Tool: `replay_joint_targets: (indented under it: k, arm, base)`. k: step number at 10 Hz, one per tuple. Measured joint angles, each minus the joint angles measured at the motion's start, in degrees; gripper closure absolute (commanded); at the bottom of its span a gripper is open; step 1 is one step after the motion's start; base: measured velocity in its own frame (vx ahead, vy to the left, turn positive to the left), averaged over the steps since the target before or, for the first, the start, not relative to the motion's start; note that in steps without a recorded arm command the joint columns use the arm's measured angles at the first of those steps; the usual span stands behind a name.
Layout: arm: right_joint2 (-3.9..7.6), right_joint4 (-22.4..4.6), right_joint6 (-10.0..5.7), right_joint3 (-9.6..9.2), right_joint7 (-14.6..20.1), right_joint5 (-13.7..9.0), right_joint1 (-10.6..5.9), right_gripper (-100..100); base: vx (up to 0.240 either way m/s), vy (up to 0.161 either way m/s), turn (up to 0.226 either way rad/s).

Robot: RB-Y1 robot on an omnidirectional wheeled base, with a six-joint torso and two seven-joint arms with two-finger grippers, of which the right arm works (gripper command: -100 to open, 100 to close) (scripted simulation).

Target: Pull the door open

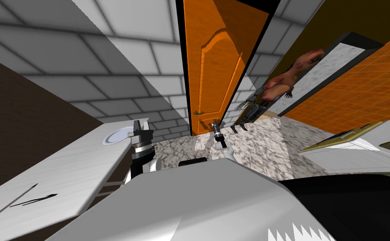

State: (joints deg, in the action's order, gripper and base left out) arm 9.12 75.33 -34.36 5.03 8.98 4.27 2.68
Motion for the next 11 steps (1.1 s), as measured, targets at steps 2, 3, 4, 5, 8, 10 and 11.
replay_joint_targets:
  k: [2,3,4,5,8,10,11]
  arm:
    - [0.13,-3.44,-0.49,0.07,-0.04,0.21,-1.51,-100]
    - [0.37,-5.15,-0.70,0.13,0.08,0.30,-2.39,-100]
    - [0.56,-6.77,-1.01,0.17,0.18,0.41,-3.12,-100]
    - [0.58,-7.73,-1.22,0.17,0.20,0.47,-3.40,-100]
    - [1.01,-13.20,-2.24,0.35,0.30,0.72,-5.87,-100]
    - [1.33,-16.31,-2.60,0.40,0.53,0.94,-7.22,-100]
    - [1.45,-17.83,-2.78,0.43,0.56,1.04,-7.93,-100]
  base:
    - [0.089,0.031,0.040]
    - [0.106,0.027,0.037]
    - [0.071,0.021,0.012]
    - [0.061,0.022,0.021]
    - [0.088,0.031,0.037]
    - [0.111,0.038,0.040]
    - [0.103,0.033,0.026]
